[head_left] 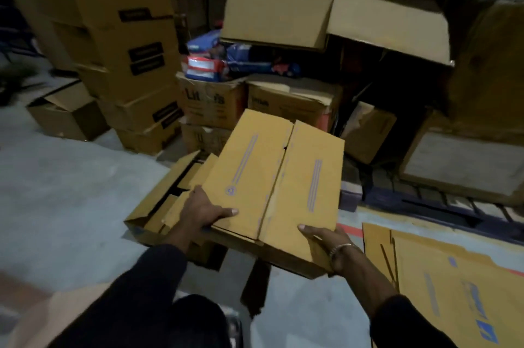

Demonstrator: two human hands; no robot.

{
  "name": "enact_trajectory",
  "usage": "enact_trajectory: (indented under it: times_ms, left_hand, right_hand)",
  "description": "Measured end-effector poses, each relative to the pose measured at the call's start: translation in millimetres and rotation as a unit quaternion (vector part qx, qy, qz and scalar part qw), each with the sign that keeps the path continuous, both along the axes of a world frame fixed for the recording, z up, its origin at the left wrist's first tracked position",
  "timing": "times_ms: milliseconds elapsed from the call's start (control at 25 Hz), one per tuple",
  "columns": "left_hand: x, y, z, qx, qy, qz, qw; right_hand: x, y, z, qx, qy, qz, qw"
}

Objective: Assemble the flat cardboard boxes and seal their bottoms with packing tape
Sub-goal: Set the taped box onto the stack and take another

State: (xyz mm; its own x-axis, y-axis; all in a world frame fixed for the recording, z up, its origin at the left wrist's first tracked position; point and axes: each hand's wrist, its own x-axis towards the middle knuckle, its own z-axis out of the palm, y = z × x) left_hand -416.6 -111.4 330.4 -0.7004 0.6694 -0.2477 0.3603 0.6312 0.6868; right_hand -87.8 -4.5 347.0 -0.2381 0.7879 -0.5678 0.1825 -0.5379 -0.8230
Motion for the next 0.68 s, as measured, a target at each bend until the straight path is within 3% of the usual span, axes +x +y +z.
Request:
enact_trajectory:
  times_ms: [200, 440, 680]
  left_hand:
    - [-133.2, -36.5, 32.1, 0.023, 0.066, 0.075, 0.995]
    - [-251.0, -50.8, 52.5, 0.059, 0.038, 0.100, 0.992]
    - [-369.3, -43.3, -38.6, 0.012, 0.030, 0.115, 0.993]
  right_hand:
    - [-139.3, -5.7, 9.3, 0.045, 0.065, 0.001, 0.997]
    - [-296.7, 5.0, -20.8, 0.087, 0.085, 0.046, 0.992]
    - [-422.3, 8.5, -114.2, 0.009, -0.015, 0.100, 0.995]
